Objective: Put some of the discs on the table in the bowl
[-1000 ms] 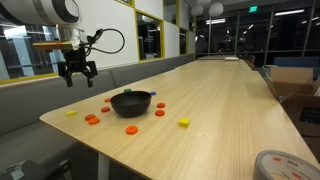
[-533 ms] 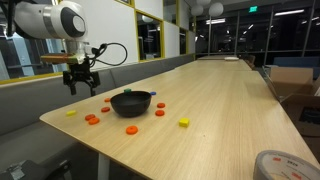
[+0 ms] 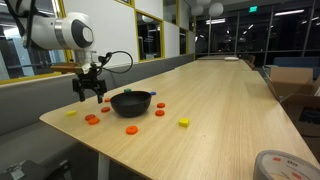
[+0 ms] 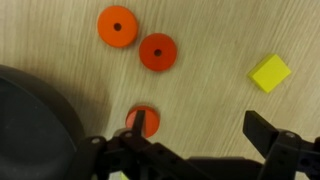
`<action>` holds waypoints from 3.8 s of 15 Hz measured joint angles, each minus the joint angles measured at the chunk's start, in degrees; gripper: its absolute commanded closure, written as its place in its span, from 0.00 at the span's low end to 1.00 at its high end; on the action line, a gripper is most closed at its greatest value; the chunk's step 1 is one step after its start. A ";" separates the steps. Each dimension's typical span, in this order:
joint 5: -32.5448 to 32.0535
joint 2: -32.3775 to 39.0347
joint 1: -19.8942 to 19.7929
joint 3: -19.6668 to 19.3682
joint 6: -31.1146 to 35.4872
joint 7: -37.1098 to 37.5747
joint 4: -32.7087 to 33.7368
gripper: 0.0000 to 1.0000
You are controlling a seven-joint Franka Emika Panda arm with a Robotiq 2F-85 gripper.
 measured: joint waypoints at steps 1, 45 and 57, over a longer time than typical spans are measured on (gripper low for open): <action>-1.22 0.58 0.15 -0.54 0.91 1.35 -0.02 0.00; -1.26 5.35 1.85 -6.49 5.80 7.84 -0.23 0.00; -1.28 5.51 1.67 -7.24 5.80 7.12 0.10 0.34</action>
